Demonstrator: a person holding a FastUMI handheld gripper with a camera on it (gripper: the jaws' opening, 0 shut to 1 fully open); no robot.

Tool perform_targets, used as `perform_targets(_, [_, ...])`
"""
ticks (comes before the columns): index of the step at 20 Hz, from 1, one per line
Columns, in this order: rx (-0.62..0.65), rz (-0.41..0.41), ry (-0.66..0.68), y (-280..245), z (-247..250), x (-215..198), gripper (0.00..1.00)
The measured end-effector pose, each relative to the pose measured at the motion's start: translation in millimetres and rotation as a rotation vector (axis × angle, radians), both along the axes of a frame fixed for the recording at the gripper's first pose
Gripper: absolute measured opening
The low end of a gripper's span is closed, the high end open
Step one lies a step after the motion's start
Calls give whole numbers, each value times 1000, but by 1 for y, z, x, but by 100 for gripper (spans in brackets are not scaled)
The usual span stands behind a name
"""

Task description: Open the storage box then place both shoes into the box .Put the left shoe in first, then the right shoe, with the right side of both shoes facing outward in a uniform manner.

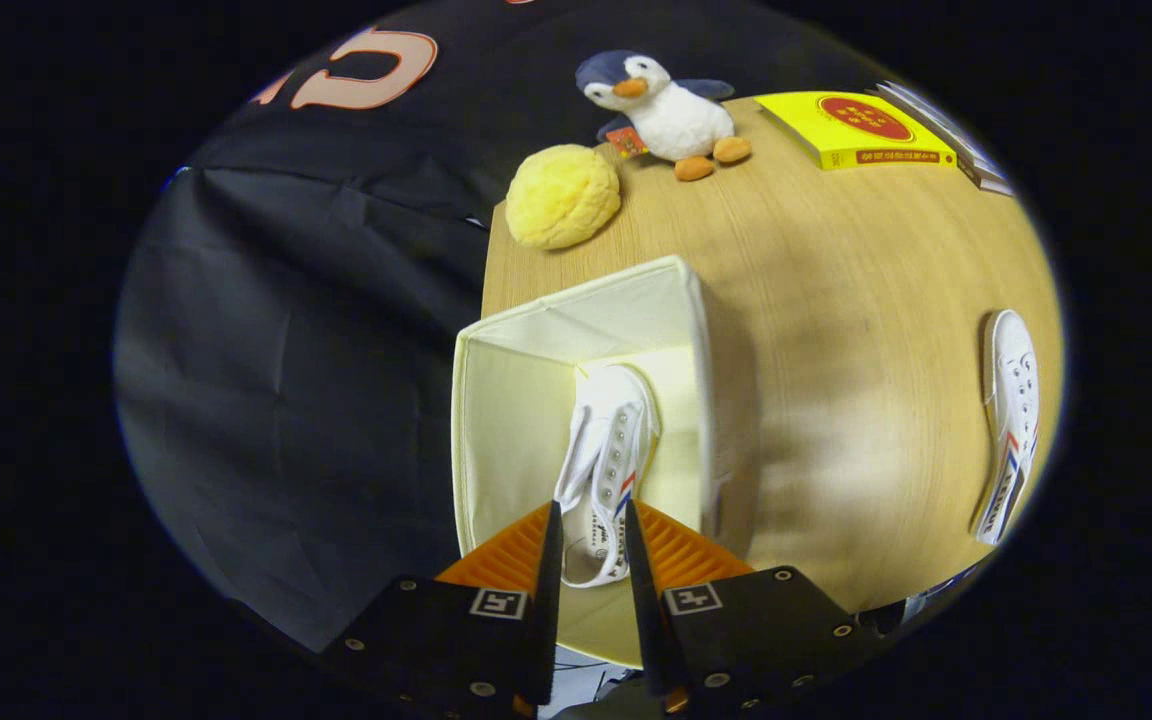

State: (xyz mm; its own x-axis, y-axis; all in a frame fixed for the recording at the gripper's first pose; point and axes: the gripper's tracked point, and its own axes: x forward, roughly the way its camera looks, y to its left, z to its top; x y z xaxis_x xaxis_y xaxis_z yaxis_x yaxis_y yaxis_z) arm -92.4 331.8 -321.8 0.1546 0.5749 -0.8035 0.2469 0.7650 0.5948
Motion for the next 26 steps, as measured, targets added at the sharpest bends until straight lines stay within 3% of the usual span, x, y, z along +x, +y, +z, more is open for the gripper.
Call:
perform_targets(5, [-28,-39,-125,-66,11,-5,56])
perform_targets(8, [-11,-76,-190,-95,21,-2,62])
perform_targets(11, [-112,-69,-196,-138,0,-14,77])
perform_targets(15, [-267,-63,-180,-196,-38,-41,87])
perform_targets(19, [-394,-36,-139,-251,-71,-77,88])
perform_targets(26, [-500,8,-124,-305,-103,-118,80])
